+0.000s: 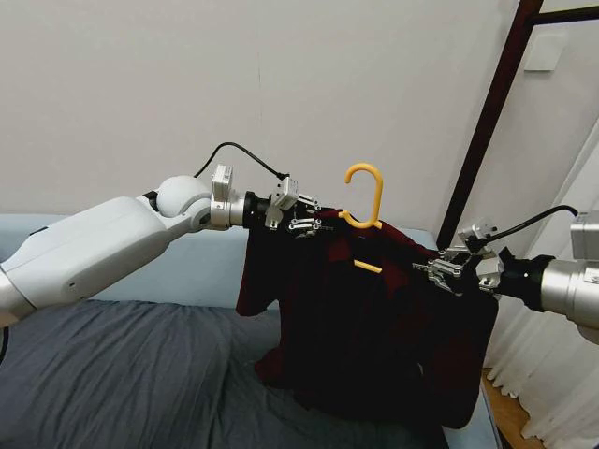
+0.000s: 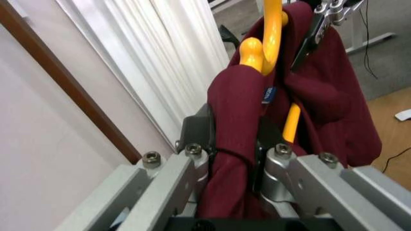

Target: Pick up the clothes from the sofa and hang them on the clothes hanger.

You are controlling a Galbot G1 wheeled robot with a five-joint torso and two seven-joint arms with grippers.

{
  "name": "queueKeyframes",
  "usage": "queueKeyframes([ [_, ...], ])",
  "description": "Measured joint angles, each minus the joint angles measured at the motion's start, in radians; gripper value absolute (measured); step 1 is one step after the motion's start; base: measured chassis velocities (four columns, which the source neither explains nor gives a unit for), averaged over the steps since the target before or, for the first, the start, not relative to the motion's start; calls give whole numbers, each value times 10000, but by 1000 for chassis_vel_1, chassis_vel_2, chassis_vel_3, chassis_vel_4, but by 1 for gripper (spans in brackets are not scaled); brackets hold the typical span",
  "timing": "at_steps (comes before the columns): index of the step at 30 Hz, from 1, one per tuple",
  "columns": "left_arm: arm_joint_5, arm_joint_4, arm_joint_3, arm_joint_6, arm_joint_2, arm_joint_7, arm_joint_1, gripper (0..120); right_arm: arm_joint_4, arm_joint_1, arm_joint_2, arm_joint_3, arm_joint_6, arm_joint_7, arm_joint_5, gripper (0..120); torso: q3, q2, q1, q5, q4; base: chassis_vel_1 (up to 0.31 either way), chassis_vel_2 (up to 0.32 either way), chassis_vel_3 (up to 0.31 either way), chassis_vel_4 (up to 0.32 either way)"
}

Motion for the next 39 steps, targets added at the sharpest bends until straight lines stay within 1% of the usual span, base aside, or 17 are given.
queueKeyframes([
  [7,191,38,-15,-1,2,-122,34,11,-42,2,95,-120,99,-51,-179,7,0,0,0,0,0,0,0,0,0],
  [8,224,112,-28,44,7,-297,40,18,-79,4,107,-138,99,-45,-213,7,0,0,0,1,-1,0,0,0,0],
  [10,237,109,-34,45,1,-328,42,19,-84,6,114,-139,100,-42,-217,7,0,0,0,-1,0,0,0,0,0],
  [12,243,89,-40,38,15,-436,47,27,-92,11,166,-159,140,3,-247,7,0,0,0,-1,-1,0,0,0,0],
  [14,199,18,-73,-18,123,-489,106,39,-12,23,289,-281,269,142,-522,7,0,0,0,2,-1,0,0,0,0],
  [16,191,7,-100,-32,151,-505,136,41,29,24,312,-308,285,177,-552,7,0,0,0,3,-1,0,0,0,0],
  [17,188,-34,-171,-46,206,-563,213,47,99,31,354,-342,305,244,-588,7,0,0,0,1,0,0,0,0,0],
  [18,188,-34,-171,-46,206,-563,213,47,99,31,354,-342,305,244,-588,7,0,0,0,1,0,0,0,0,0],
  [19,188,-112,-269,-59,264,-612,324,52,133,41,386,-346,315,291,-598,7,0,0,0,0,0,0,0,0,0],
  [20,199,-441,-554,-91,561,-770,655,68,25,57,416,-337,309,363,-536,6,-1,0,0,-1,0,0,0,0,0],
  [21,290,-624,-651,-112,817,-791,829,74,-61,55,422,-386,312,349,-410,6,0,0,0,-1,-3,0,0,0,0],
  [22,290,-624,-651,-112,817,-791,829,74,-61,55,422,-386,312,349,-410,6,0,0,0,-1,-3,0,0,0,0],
  [24,428,-710,-801,-227,1036,-803,1053,82,-92,55,486,-438,301,388,-241,6,0,0,-1,0,1,0,0,0,0],
  [27,530,-820,-1425,-347,1361,-979,1597,95,-127,71,541,-359,84,659,517,5,-1,0,0,-1,2,0,0,0,0],
  [32,592,-1025,-2138,-403,1668,-1195,2151,100,-166,84,497,-201,-170,874,1188,5,-1,0,0,-1,-2,0,0,0,0],
  [36,872,-1620,-3469,-433,2161,-1610,3529,100,-225,85,536,-120,-511,1296,2035,5,-1,0,-1,0,0,0,0,0,0],
  [39,1016,-1863,-3858,-430,2277,-1880,4068,100,-221,85,569,-114,-552,1392,2144,5,-1,1,0,0,2,0,0,0,0],
])
